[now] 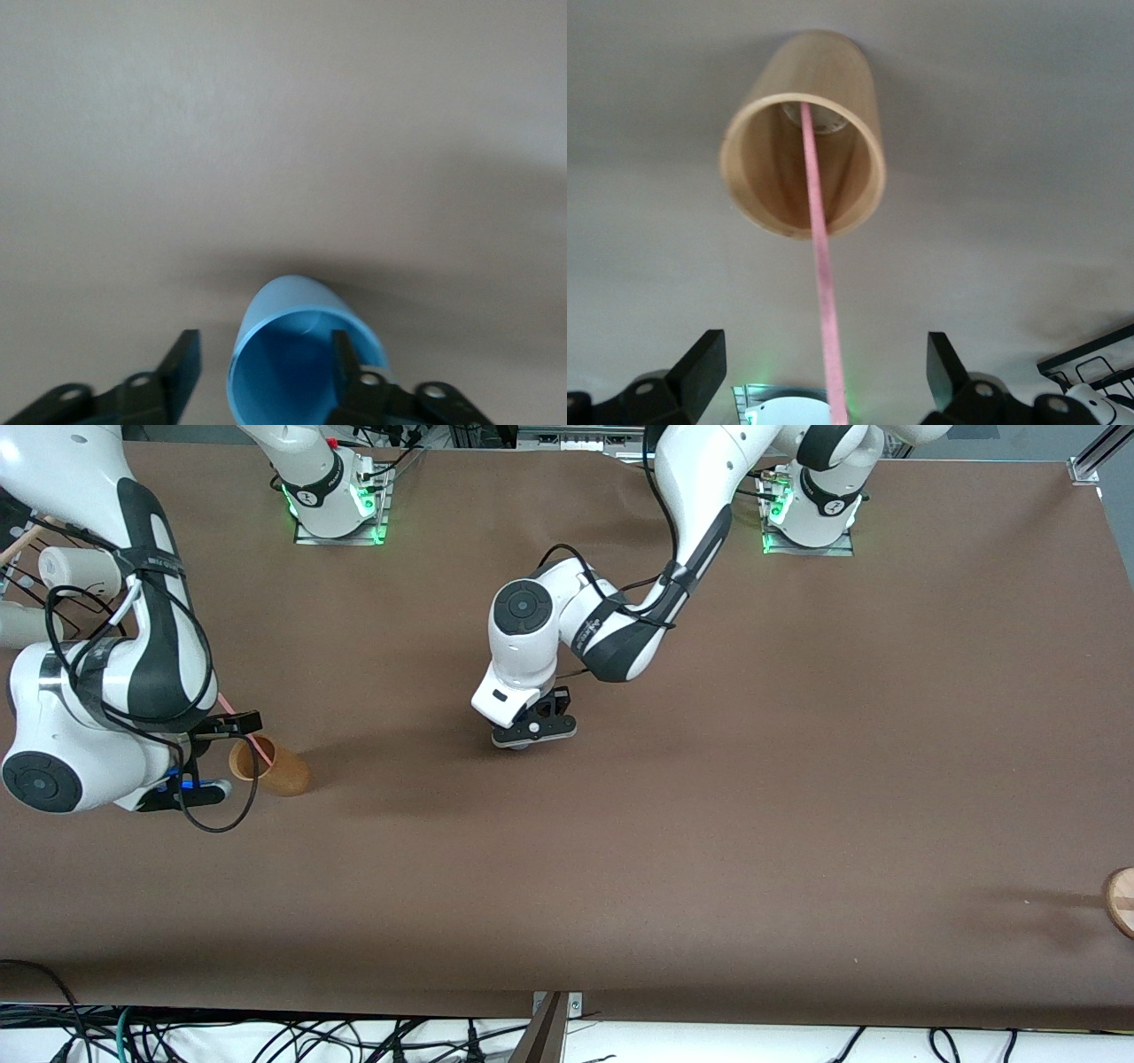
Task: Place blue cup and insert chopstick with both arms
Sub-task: 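Place the blue cup with the left gripper while the right gripper lifts chopstick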
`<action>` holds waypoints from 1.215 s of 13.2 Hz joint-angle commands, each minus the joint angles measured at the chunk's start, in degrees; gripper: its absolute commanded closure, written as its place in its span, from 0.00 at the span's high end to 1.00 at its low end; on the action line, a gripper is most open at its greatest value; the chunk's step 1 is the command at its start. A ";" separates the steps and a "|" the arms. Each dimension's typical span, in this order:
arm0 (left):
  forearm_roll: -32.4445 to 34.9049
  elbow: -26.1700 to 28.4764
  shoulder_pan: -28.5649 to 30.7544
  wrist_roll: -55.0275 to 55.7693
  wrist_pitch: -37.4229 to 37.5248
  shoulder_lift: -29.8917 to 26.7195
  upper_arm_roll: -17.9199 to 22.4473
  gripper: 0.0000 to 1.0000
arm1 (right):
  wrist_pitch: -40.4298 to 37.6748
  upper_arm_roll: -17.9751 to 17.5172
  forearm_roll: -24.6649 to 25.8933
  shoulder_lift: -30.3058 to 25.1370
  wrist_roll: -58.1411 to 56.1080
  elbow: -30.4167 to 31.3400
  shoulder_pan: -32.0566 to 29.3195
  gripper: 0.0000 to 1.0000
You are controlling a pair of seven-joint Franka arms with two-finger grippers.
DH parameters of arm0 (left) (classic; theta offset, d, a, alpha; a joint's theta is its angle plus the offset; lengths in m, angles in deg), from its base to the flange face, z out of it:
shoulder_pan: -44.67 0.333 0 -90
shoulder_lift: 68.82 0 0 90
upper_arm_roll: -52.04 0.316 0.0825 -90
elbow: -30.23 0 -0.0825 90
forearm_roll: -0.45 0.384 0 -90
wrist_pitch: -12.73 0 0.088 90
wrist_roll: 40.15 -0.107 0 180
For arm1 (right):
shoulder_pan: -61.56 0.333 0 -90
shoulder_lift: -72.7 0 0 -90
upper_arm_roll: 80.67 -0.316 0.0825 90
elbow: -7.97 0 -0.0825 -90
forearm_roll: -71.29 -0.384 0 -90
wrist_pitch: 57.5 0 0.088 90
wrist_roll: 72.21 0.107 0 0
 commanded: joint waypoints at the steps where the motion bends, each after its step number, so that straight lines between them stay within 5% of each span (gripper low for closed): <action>1: -1.97 0.89 3.16 -4.59 4.33 -5.24 0.06 1.00 | -3.35 -0.42 -0.19 0.96 -1.33 -1.89 -0.73 1.00; 3: -1.19 1.16 5.80 -7.75 6.19 -8.49 0.06 1.00 | -4.05 -0.50 -0.89 2.10 -1.25 -1.80 -0.82 0.94; 6: -1.01 7.03 11.33 -13.46 6.63 -16.57 -0.12 1.00 | -4.67 -0.50 -0.98 3.15 -2.29 -1.80 -0.73 0.71; 11: -1.01 8.28 26.26 -33.74 21.80 -25.63 -0.38 1.00 | -5.37 -0.59 -1.86 3.68 -2.21 -2.06 -0.73 0.16; 16: -1.36 12.40 40.68 -43.88 30.87 -34.33 -2.04 1.00 | -5.46 -0.59 -2.83 3.77 -2.12 -2.50 -0.73 0.00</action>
